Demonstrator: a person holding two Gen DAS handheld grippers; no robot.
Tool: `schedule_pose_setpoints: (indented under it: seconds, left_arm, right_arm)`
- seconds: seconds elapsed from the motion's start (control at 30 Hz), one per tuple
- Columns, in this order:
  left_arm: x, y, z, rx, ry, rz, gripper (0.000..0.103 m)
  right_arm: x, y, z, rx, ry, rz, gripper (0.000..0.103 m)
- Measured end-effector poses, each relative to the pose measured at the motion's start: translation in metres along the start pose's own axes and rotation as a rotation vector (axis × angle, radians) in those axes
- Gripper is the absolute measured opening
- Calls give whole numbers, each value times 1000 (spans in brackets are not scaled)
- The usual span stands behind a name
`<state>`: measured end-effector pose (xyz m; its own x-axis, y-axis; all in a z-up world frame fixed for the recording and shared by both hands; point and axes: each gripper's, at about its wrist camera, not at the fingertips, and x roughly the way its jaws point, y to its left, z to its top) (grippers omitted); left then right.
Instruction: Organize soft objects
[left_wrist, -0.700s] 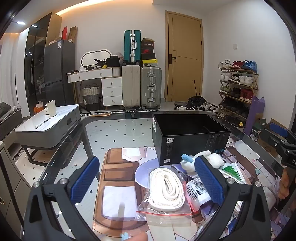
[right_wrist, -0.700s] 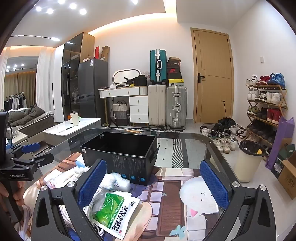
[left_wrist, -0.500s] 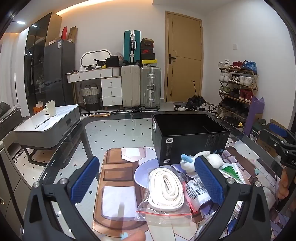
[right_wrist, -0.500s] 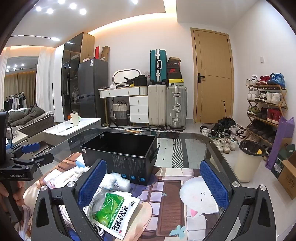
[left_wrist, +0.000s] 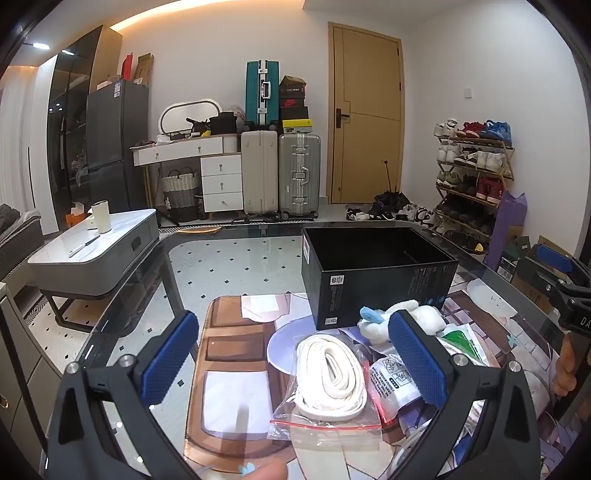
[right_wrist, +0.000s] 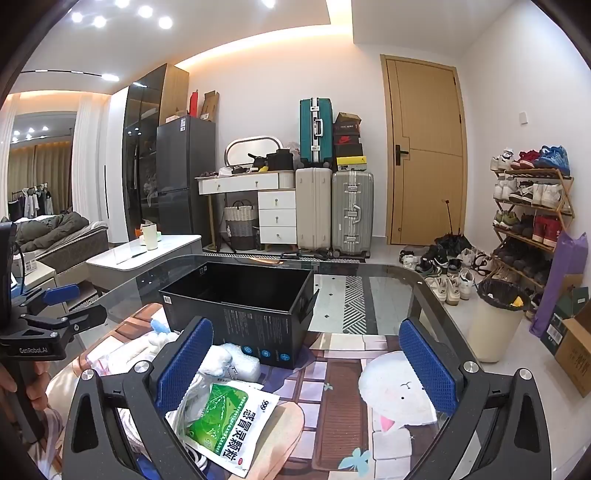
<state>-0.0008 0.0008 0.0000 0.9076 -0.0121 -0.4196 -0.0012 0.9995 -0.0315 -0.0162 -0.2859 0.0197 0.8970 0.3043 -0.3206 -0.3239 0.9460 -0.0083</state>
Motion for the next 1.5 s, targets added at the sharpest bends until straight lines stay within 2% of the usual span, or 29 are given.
schedule_pose_setpoints:
  seconds: [1.5]
  left_arm:
    - [-3,-1,2,1,3,1,103]
  right_arm:
    - [0,0,0,-1,-1,2,103]
